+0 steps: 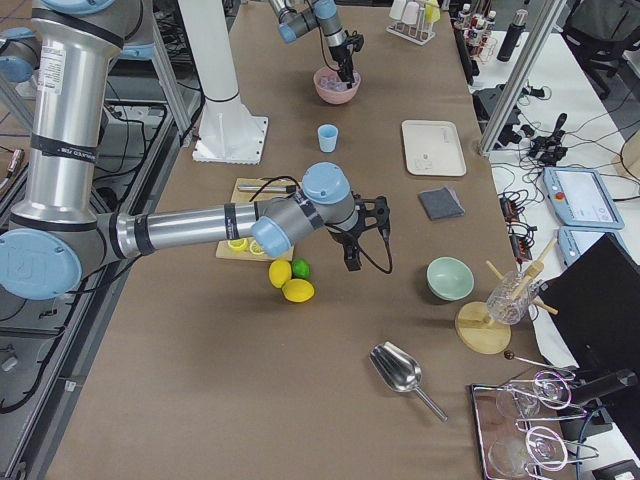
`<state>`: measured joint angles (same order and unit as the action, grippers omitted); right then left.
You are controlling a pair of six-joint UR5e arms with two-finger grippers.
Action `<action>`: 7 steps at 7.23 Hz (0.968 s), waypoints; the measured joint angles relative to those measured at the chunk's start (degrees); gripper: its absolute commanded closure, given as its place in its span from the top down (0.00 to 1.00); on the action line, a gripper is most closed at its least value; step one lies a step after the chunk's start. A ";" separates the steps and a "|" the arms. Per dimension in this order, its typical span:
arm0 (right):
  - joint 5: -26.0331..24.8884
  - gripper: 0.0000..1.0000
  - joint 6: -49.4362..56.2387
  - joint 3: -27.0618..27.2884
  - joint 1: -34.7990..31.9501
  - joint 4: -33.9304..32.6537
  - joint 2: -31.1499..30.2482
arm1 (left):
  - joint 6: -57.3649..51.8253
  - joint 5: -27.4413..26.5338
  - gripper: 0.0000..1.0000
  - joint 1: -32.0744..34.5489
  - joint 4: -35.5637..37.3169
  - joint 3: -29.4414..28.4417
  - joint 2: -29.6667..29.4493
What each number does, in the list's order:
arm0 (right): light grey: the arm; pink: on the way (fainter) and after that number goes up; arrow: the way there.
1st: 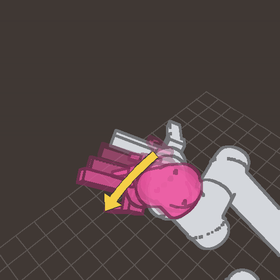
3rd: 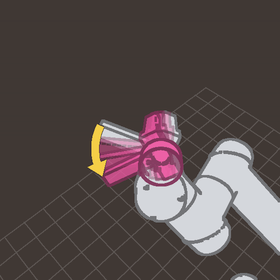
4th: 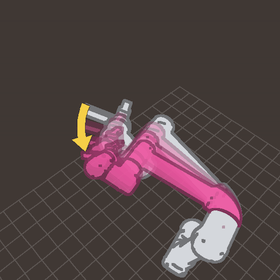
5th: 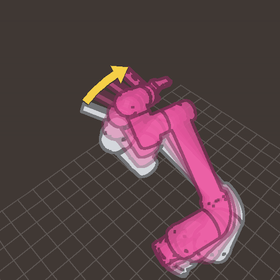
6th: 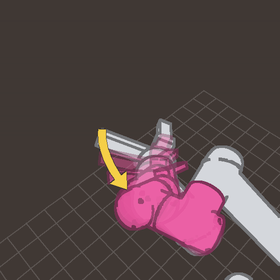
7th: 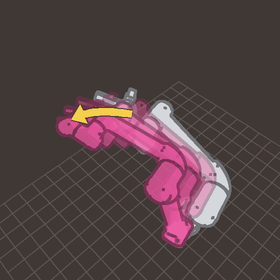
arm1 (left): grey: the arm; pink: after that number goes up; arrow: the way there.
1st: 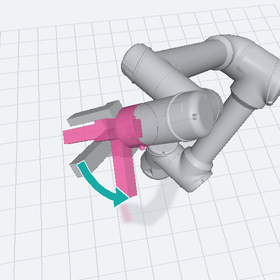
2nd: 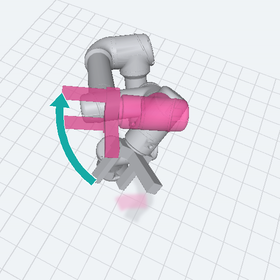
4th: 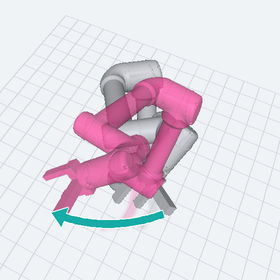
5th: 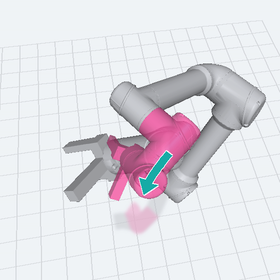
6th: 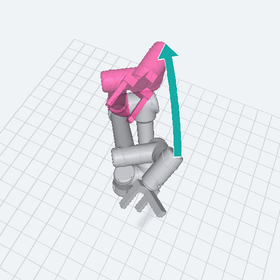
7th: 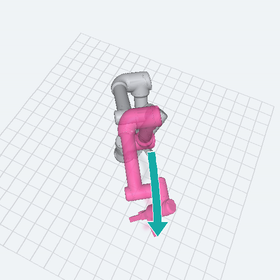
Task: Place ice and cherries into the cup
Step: 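Lower the left gripper into the bowl and grasp another ice cube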
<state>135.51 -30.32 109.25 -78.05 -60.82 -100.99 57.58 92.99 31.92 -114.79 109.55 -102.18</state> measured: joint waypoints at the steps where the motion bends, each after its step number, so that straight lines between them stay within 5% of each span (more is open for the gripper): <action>1: -0.04 1.00 0.01 0.00 0.00 0.00 0.00 | -0.01 0.00 0.48 -0.01 0.00 -0.28 -0.14; 3: -0.03 1.00 0.02 0.00 0.00 0.00 0.00 | -0.01 0.02 0.02 -0.01 0.00 -0.63 -0.44; 7: -0.05 1.00 -0.10 0.02 0.00 0.00 0.08 | -0.06 0.55 0.00 0.39 -0.01 0.95 -0.18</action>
<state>135.46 -30.42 109.27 -78.05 -60.82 -100.90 57.51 93.54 32.30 -114.79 110.50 -102.35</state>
